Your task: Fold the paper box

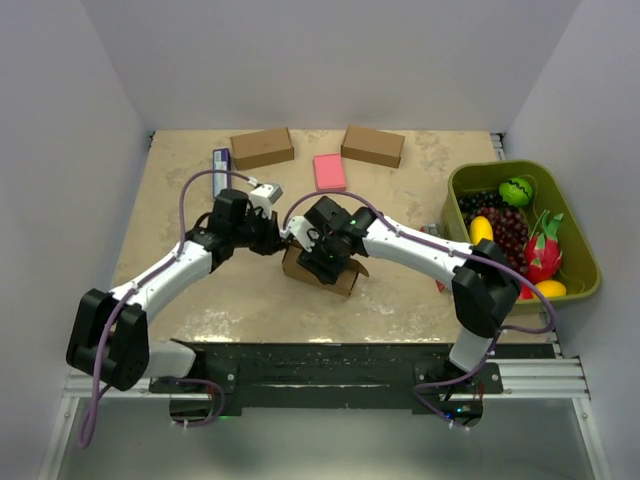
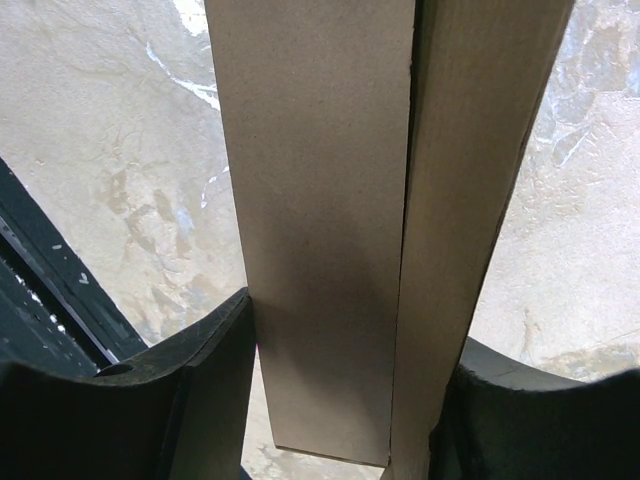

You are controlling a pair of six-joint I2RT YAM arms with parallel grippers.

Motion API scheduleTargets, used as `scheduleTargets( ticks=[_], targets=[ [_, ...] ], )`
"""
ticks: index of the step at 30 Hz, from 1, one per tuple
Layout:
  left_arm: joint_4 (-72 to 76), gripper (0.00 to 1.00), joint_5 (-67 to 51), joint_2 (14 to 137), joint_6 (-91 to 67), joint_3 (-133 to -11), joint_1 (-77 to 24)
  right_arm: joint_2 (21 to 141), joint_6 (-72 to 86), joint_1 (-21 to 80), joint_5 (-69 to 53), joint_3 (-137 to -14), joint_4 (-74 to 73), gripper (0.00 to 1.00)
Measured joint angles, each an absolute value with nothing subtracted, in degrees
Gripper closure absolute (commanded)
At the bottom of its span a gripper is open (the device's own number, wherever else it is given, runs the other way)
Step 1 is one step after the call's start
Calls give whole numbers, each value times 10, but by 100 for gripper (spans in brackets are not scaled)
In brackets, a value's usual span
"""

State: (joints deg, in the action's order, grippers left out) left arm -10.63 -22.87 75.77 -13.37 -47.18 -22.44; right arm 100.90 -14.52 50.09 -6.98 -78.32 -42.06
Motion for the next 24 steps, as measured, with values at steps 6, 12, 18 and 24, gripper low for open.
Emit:
scheduleTargets(
  ticks=[6,12,18,24],
  targets=[
    [-113,100,-225,775,-135,-494,-227,1010,-143,497,-70,-785,-423,57],
    [-145,100,-217,792,-120,-532,-230,1012,-144,497,-68,-790,-422,57],
    [-151,100,-217,792,-115,-535,-230,1013,-144,497,-68,-791,-420,58],
    [-115,100,-218,778,-138,-505,-229,1014,-143,497,-66,-791,-419,58]
  ],
)
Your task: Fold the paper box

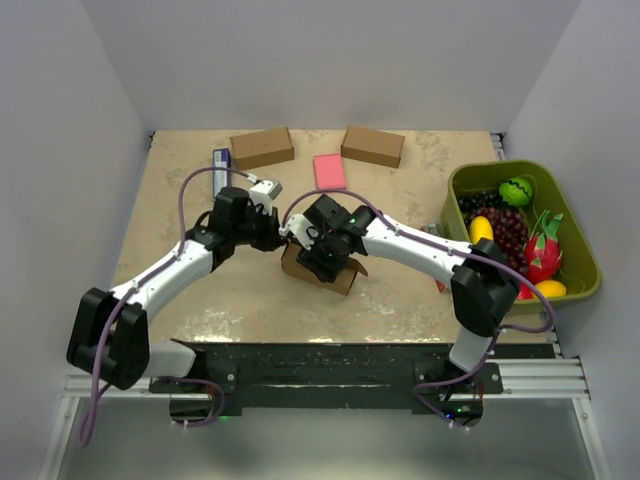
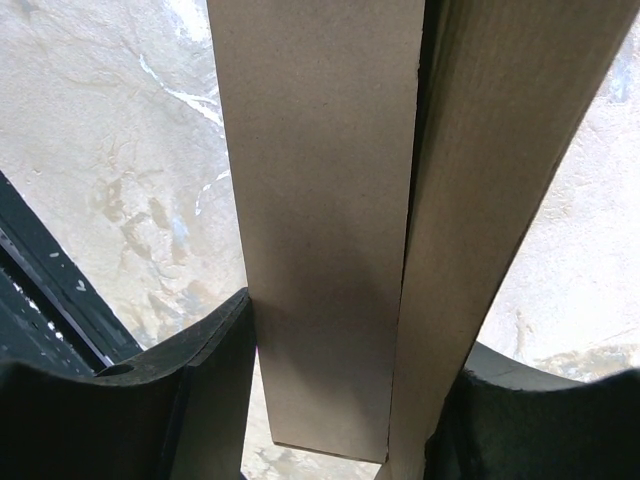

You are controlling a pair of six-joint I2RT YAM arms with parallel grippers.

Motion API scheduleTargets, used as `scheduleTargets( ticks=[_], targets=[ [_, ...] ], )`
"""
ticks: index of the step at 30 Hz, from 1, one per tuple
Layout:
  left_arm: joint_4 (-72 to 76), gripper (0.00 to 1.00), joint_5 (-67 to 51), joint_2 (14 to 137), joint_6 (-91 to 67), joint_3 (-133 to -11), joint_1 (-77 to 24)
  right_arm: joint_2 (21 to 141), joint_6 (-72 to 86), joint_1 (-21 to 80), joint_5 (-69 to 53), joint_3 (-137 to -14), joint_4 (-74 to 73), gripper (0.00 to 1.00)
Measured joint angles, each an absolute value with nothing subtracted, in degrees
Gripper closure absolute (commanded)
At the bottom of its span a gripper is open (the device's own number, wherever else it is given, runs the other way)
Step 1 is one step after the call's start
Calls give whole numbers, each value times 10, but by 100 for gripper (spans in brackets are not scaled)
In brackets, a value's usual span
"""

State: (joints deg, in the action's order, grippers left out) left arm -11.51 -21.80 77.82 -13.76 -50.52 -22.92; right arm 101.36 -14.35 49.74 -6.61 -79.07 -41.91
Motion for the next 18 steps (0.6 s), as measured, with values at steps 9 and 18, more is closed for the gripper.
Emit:
scheduleTargets(
  ticks=[9,18],
  targets=[
    [21,100,-180,705,-200,-374,-237,1019,-147,503,-66,-792,-420,58],
    [74,100,-121,679,-216,-331,-265,1019,-147,503,-65,-792,-420,58]
  ],
)
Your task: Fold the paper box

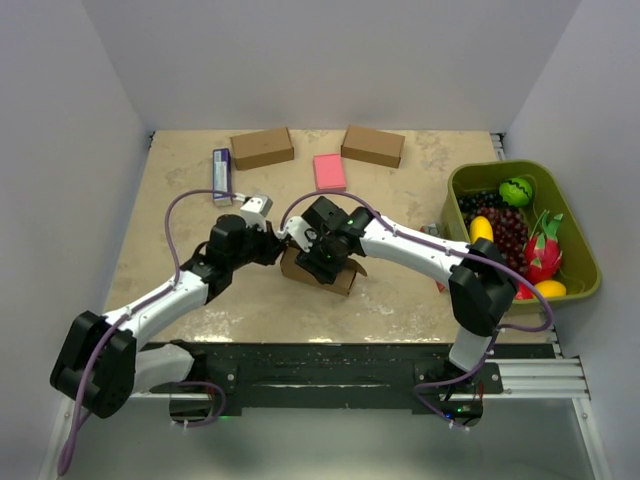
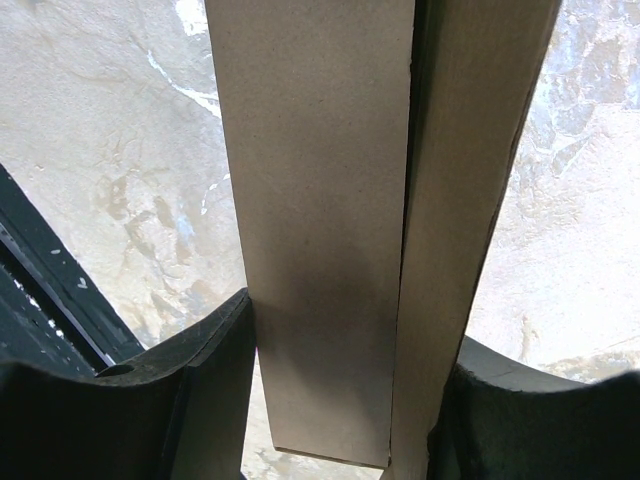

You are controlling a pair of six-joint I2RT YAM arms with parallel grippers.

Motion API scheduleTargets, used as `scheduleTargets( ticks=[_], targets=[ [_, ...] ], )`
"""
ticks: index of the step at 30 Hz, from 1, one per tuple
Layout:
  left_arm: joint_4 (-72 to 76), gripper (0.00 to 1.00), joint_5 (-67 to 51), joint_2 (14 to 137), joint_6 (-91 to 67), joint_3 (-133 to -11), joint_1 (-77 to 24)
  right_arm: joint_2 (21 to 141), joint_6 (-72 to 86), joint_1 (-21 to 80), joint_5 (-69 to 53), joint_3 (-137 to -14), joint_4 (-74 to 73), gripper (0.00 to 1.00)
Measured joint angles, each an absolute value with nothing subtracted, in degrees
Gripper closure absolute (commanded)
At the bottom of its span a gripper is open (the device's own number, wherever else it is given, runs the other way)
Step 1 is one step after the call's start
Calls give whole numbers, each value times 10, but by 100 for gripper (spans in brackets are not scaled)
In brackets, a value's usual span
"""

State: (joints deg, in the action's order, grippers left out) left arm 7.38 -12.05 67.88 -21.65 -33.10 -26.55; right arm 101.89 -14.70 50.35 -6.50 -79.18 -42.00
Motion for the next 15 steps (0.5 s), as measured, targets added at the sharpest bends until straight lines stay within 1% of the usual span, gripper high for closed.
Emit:
scheduleTargets(
  ticks=[6,8,9,10,12,13,15],
  targets=[
    [90,100,-76,663,-218,-312,-288,1019,-148,504,-65,-792,-420,58],
    [94,92,-70,660,-219,-308,-291,1020,-149,505,-63,-793,-421,58],
    [94,86,-69,660,-219,-308,-291,1020,-149,505,-62,-793,-421,58],
    [93,74,-68,660,-219,-308,-292,1020,-149,505,-62,-793,-421,58],
    [90,65,-68,658,-217,-309,-294,1020,-149,506,-61,-793,-421,58],
    [78,56,-73,658,-215,-313,-297,1020,-149,506,-61,-793,-421,58],
    [56,50,-75,658,-208,-324,-302,1020,-147,506,-60,-793,-421,58]
  ],
)
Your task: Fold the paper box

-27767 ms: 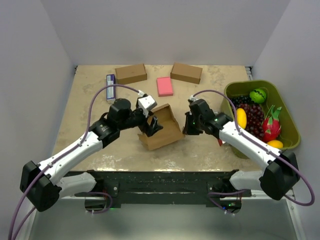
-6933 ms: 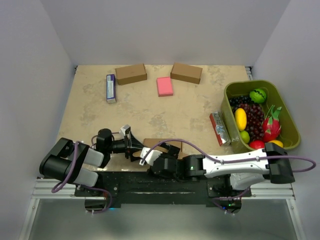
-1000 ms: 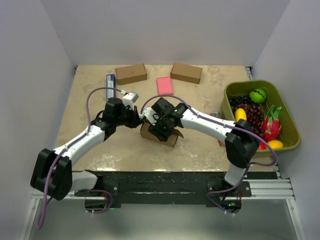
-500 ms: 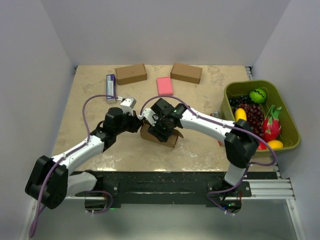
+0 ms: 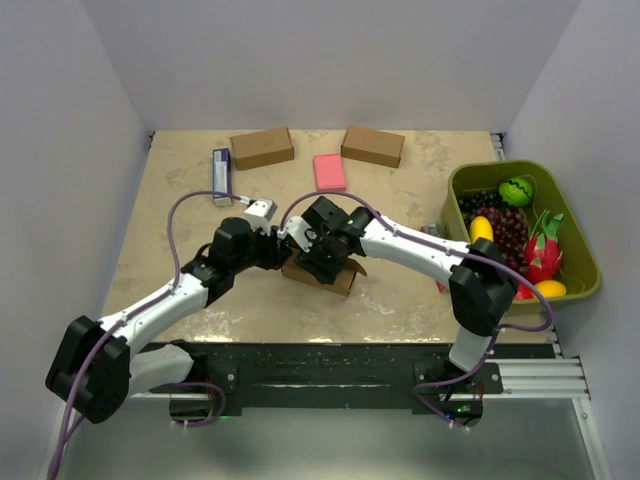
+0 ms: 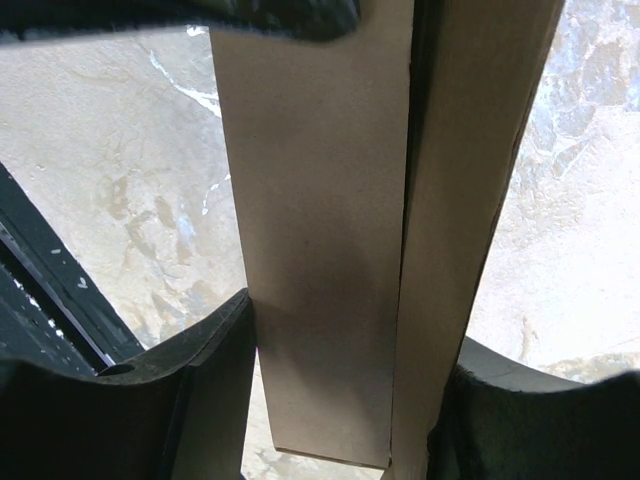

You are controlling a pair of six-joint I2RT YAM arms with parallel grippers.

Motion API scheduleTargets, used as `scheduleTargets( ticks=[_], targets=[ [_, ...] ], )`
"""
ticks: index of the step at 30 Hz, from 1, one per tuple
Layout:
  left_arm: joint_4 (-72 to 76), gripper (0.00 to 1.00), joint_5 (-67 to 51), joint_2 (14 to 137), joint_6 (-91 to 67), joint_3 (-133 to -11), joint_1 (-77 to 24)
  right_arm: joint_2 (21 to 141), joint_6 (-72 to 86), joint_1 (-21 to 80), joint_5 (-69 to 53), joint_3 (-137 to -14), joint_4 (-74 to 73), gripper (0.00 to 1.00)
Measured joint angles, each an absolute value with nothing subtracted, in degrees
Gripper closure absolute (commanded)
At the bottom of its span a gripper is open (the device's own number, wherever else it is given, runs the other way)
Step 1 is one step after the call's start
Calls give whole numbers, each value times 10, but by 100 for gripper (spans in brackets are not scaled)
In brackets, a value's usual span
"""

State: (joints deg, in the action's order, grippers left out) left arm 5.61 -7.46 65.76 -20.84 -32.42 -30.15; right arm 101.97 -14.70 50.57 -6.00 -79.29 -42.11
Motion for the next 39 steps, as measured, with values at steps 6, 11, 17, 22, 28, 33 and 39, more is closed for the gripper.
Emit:
scheduleTargets(
  ticks=[6,11,17,22,28,33,39],
  targets=[
    [-41,38,-37,639,-180,-376,-296,1019,-149,502,-66,-793,-422,58],
    [-71,39,-26,613,-154,-405,-293,1019,-149,503,-66,-793,-422,58],
    [-79,44,-43,626,-139,-419,-288,1019,-145,501,-66,-793,-422,58],
    [-74,49,-63,649,-137,-425,-284,1019,-139,499,-66,-793,-421,58],
    [-62,58,-77,666,-137,-427,-283,1019,-133,497,-66,-793,-421,58],
    [-15,57,-84,675,-144,-409,-277,1019,-130,495,-66,-793,-420,59],
    [74,57,-117,639,-178,-352,-242,1019,-135,502,-59,-793,-420,59]
  ],
)
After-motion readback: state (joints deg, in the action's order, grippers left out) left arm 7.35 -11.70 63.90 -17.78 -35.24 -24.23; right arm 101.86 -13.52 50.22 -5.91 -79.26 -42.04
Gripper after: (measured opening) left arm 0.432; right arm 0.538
